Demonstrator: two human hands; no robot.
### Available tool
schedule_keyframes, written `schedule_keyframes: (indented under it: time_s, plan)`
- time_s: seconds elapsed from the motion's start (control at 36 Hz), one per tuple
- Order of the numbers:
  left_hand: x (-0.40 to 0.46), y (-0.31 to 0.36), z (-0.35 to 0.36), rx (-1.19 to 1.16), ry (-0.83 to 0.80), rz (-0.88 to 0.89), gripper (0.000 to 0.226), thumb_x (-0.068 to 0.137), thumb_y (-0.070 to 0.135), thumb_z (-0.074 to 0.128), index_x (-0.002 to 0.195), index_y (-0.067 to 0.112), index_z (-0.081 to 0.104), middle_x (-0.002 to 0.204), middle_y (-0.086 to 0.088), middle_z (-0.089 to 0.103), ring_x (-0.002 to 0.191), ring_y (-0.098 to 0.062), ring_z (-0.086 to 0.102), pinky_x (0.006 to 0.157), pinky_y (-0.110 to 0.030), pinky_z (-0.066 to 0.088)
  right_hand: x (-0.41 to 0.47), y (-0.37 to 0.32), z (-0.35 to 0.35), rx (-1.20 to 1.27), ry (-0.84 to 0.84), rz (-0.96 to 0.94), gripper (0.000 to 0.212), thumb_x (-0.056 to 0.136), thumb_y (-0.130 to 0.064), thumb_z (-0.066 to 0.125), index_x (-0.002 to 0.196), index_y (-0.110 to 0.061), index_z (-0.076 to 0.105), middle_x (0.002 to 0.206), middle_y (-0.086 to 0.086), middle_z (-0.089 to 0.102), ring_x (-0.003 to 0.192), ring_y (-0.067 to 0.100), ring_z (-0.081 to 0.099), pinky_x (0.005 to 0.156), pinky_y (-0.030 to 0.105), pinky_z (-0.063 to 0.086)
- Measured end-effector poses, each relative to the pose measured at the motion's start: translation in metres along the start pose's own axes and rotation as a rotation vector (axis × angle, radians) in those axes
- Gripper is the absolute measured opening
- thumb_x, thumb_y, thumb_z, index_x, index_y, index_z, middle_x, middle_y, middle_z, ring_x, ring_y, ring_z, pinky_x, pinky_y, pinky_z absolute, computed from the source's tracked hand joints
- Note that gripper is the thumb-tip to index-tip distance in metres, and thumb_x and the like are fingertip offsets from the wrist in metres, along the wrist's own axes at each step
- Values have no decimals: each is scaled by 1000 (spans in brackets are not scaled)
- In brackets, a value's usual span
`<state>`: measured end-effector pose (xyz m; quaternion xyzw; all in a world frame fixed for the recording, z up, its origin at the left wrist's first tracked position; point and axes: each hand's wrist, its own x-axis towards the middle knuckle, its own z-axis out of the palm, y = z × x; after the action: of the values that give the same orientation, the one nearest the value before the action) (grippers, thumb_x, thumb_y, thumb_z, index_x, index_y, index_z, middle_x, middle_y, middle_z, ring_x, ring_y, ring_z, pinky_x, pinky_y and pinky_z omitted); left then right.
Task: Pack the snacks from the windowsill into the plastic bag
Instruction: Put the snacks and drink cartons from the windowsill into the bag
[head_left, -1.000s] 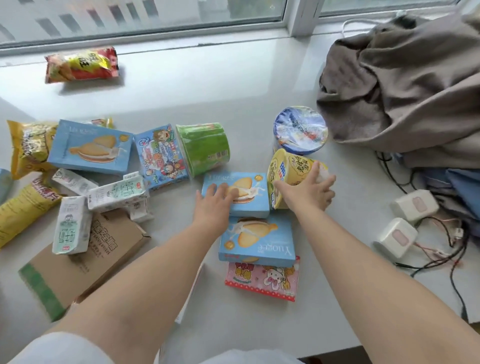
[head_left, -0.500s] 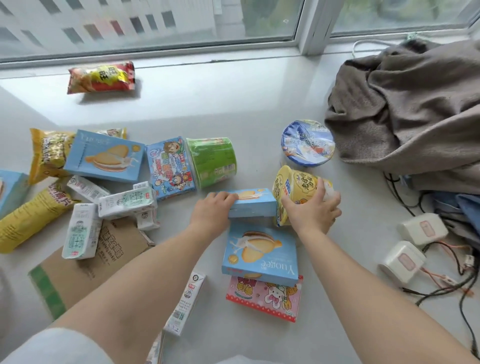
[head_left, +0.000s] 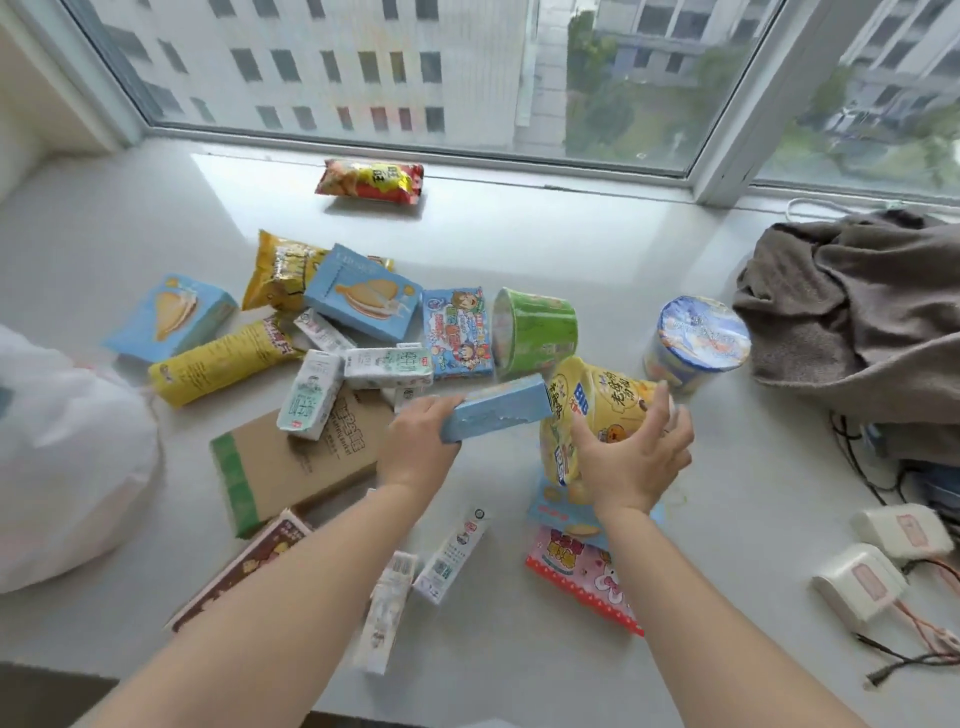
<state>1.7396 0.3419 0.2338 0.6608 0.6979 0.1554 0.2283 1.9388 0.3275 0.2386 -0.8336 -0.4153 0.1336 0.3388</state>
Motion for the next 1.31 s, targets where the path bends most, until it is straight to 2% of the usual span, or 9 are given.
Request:
schedule_keyframes:
  time_s: [0.11,0.25,0.44,0.53,0.64,0.78,1.03,1.17,1.31]
  plan:
    - [-18,-44,-39,-31,127,-23,56,77,11,67,130,27,56,127,2,58,120,-20,48,91,-34,43,-37,-41,16,24,-25,-108,98,58,-58,65,142,-16,37,140,22,34,128,38,33,106,44,25]
    - [-49,-105,-91,15,256,-70,50,79,16,69,126,30,58,121,5,61,114,-21,50,79,-33,46,-93,-98,41,36,-103,-204,95,64,-45,80,143,-17,36,144,20,29,132,37,29,107,45,23]
    - [-97,-203,-172,-40,444,-188,45,74,16,72,116,29,65,108,1,68,99,-28,61,69,-34,48,-190,-200,88,112,-160,-284,94,65,-46,79,143,-21,34,144,16,29,132,34,29,107,44,24]
    - [-113,-246,-211,-123,500,-318,38,82,28,69,120,26,63,107,-4,67,94,-33,62,68,-34,43,-237,-244,105,176,-205,-239,91,68,-47,76,144,-24,31,144,14,27,131,33,27,107,43,24]
    - [-122,-302,-256,-261,597,-407,35,83,37,68,107,13,60,88,-13,66,82,-37,60,64,-35,40,-288,-294,130,299,-289,-247,93,64,-54,72,143,-28,31,143,10,25,129,35,29,108,48,28]
    - [-124,-340,-293,-509,670,-507,32,87,43,62,104,17,54,89,-5,64,85,-31,60,74,-39,51,-332,-339,144,368,-386,-302,91,67,-53,73,144,-29,30,143,8,24,130,29,27,109,43,24]
    - [-108,-391,-324,-746,731,-604,36,94,45,49,114,16,51,94,3,59,87,-20,56,72,-28,39,-334,-376,168,387,-493,-347,94,56,-61,59,142,-35,29,140,1,24,130,28,29,109,46,28]
    - [-98,-411,-335,-635,759,-616,32,93,41,53,115,18,52,91,4,58,87,-21,56,72,-29,41,-336,-390,182,336,-477,-325,86,66,-57,69,140,-35,33,139,1,25,128,29,29,107,44,26]
    - [-64,-438,-356,-293,739,-412,29,88,30,63,113,17,56,89,6,56,81,-20,50,67,-28,35,-337,-405,200,309,-421,-340,89,58,-59,63,139,-32,36,139,3,25,131,26,29,110,43,28]
